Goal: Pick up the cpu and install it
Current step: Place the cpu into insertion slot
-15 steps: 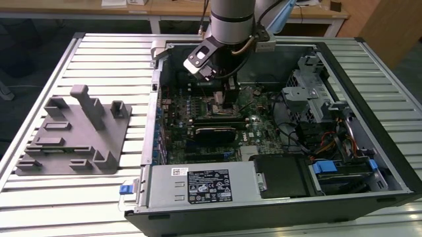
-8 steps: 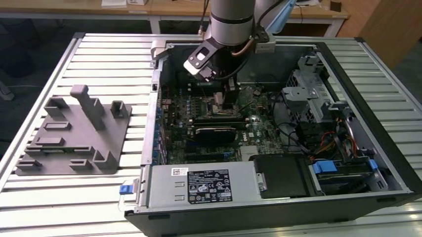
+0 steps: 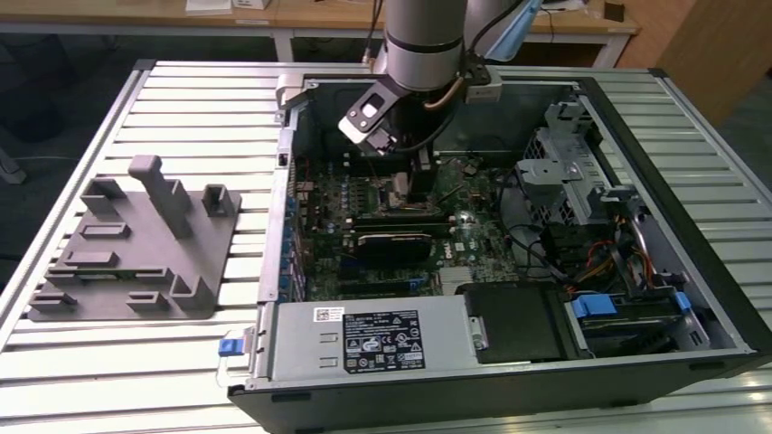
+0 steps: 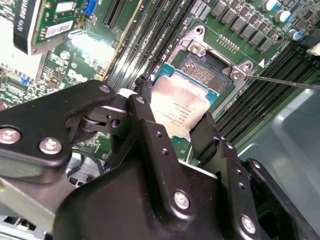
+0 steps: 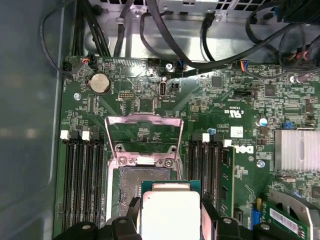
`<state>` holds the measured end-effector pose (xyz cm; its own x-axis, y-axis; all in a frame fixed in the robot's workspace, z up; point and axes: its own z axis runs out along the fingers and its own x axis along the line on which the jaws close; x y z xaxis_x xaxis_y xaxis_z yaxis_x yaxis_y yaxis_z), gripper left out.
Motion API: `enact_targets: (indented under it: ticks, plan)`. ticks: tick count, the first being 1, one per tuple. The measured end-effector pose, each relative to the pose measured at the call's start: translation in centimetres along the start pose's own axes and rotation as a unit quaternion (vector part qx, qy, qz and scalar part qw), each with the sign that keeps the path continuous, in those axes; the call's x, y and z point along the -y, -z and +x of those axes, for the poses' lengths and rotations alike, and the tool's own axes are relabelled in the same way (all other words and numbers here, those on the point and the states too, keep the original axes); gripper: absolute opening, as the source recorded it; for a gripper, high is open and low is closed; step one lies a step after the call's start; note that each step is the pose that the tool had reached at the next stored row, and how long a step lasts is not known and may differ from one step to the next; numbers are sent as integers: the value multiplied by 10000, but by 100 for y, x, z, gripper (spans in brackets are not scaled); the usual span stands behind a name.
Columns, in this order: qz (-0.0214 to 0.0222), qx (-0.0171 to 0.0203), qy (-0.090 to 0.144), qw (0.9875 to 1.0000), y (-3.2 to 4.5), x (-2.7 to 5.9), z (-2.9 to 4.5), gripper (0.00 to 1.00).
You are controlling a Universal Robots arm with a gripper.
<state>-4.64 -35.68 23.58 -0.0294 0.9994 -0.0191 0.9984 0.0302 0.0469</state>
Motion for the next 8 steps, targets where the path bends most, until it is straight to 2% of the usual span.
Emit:
enact_targets:
  ticks: [8]
  plan:
    - [-4, -16, 223, 9997, -76, 3, 10, 55]
